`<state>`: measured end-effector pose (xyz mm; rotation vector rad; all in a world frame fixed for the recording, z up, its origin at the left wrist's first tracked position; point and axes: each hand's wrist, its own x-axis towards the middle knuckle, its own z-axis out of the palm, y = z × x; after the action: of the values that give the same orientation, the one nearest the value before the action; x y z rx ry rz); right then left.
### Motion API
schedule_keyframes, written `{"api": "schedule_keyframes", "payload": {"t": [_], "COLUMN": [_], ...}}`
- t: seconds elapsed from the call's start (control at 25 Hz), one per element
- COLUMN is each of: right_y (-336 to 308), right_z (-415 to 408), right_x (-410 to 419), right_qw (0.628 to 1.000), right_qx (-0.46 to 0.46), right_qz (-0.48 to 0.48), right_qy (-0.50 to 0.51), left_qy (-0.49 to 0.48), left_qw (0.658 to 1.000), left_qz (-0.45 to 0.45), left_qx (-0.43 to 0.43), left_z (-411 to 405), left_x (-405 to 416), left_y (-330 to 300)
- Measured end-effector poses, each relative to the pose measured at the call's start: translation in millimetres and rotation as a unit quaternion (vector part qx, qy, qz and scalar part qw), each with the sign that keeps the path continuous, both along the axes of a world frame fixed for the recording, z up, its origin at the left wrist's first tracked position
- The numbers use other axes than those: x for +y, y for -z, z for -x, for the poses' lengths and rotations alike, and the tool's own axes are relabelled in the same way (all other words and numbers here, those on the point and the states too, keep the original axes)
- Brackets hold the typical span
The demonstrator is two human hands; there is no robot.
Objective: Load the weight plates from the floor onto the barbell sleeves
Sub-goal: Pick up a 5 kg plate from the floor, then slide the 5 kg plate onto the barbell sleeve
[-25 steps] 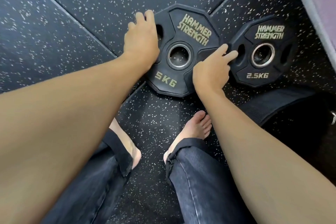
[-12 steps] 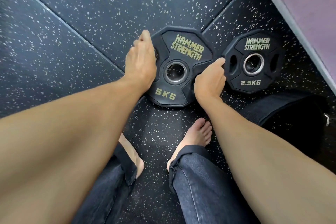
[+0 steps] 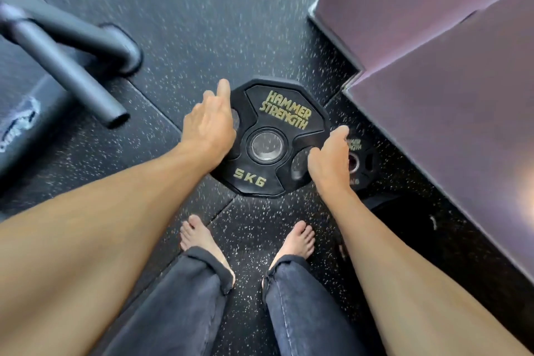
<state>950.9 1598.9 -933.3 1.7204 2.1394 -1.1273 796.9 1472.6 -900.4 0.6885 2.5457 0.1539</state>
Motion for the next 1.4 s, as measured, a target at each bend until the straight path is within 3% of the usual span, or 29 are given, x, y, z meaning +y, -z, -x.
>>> {"api": "schedule_keyframes", "payload": {"t": [0.28,0.56,0.88,1.0,1.12,1.24,1.4], "right_y": [-260,-557,-850,-939,-1005,-1046,-1070], "right_z": [69,115,99,82,64,47,28], "right_x": [54,86,74,49,12,-29,-93], "right_qw": [0.966,0.862,0.734,0.658,0.588,0.545,0.506], "right_qx": [0.226,0.443,0.594,0.664,0.728,0.763,0.797], "right_qz": [-0.118,-0.233,-0.305,-0.330,-0.332,-0.330,-0.305], "right_qy": [-0.030,-0.079,-0.129,-0.132,-0.118,-0.111,-0.127], "left_qy": [-0.020,-0.064,-0.075,-0.075,-0.083,-0.085,-0.097], "left_qw": [0.995,0.950,0.840,0.774,0.693,0.639,0.612], "left_qz": [-0.074,-0.214,-0.355,-0.366,-0.370,-0.383,-0.411], "left_qx": [0.060,0.220,0.403,0.512,0.614,0.661,0.668], "left_z": [72,97,48,15,-19,-47,-78], "left_x": [21,37,-1,-38,-77,-119,-190], "left_y": [-262,-574,-868,-955,-1027,-1073,-1090]}}
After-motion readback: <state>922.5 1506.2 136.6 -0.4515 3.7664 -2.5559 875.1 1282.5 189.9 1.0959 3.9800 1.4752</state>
